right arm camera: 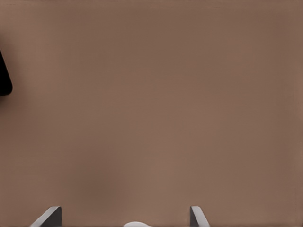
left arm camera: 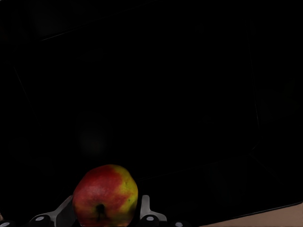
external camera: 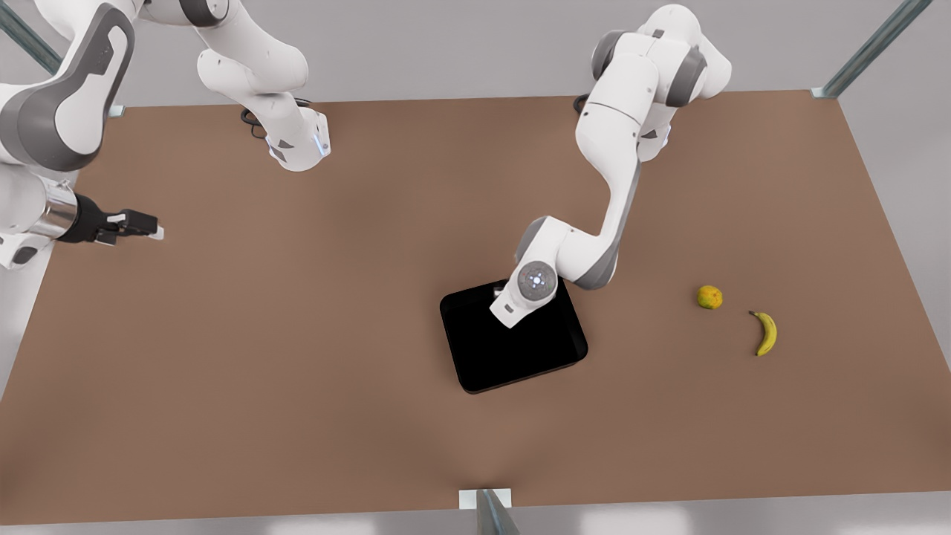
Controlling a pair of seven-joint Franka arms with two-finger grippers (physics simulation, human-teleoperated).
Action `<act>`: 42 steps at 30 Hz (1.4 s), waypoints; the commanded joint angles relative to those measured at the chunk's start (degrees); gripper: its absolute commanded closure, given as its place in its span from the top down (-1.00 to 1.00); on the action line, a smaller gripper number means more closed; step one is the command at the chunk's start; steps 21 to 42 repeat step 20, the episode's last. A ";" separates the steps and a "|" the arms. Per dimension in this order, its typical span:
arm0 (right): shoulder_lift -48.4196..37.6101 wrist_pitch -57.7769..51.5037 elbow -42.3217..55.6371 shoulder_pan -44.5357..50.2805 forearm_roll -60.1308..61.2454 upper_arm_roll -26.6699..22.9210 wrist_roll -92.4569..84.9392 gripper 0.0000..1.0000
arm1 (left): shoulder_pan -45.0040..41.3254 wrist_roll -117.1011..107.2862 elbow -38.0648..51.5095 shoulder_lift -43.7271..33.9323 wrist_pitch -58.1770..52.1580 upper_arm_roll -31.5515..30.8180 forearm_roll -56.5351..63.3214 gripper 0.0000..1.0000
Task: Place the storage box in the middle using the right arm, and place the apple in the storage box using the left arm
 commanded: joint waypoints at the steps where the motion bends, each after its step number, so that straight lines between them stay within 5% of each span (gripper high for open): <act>1: -0.31 1.79 -0.09 0.05 -1.80 0.19 -0.32 1.00 | 0.27 -17.43 0.14 0.08 1.41 -0.07 -0.20 1.00; 4: -0.14 1.79 -0.18 0.05 -1.62 0.19 -0.41 1.00 | 0.71 -16.90 2.24 -0.98 -2.36 0.81 -0.38 1.00; 5: -0.05 1.79 -0.18 0.05 -1.62 0.19 -0.41 1.00 | 3.52 -14.36 5.05 -3.70 -11.32 1.60 -0.12 1.00; 8: -0.31 1.79 -0.10 0.05 -1.71 0.19 -0.41 1.00 | 4.93 23.33 13.31 -13.19 -38.05 22.86 0.41 1.00; 10: -0.40 1.79 -0.01 0.05 -1.71 0.19 -0.24 1.00 | 4.84 27.92 16.39 -16.09 -42.45 24.98 5.24 1.00; 11: -0.40 1.79 0.08 0.05 -1.80 0.19 -0.15 1.00 | 5.54 28.18 16.05 -21.36 -42.37 23.76 5.33 1.00; 12: -0.40 1.79 0.08 0.05 -1.80 0.27 -0.15 1.00 | 11.41 27.66 10.69 -27.25 -37.18 14.03 8.92 1.00; 13: -0.31 1.79 0.08 0.05 -1.80 0.27 -0.15 1.00 | 24.60 27.57 6.21 -32.26 -34.46 -6.46 18.16 1.00; 14: -0.40 1.70 0.08 0.05 -1.80 0.27 -0.15 1.00 | 28.92 27.31 2.16 -36.13 -31.46 -9.38 16.23 1.00; 18: -0.31 1.61 -0.10 0.05 -1.80 0.27 -0.15 1.00 | 29.01 27.31 8.05 -31.83 -37.09 -9.29 16.41 1.00; 42: -0.31 1.61 -0.10 0.05 -1.80 0.27 -0.15 1.00 | 29.19 27.39 8.05 -31.56 -37.18 -9.29 16.32 1.00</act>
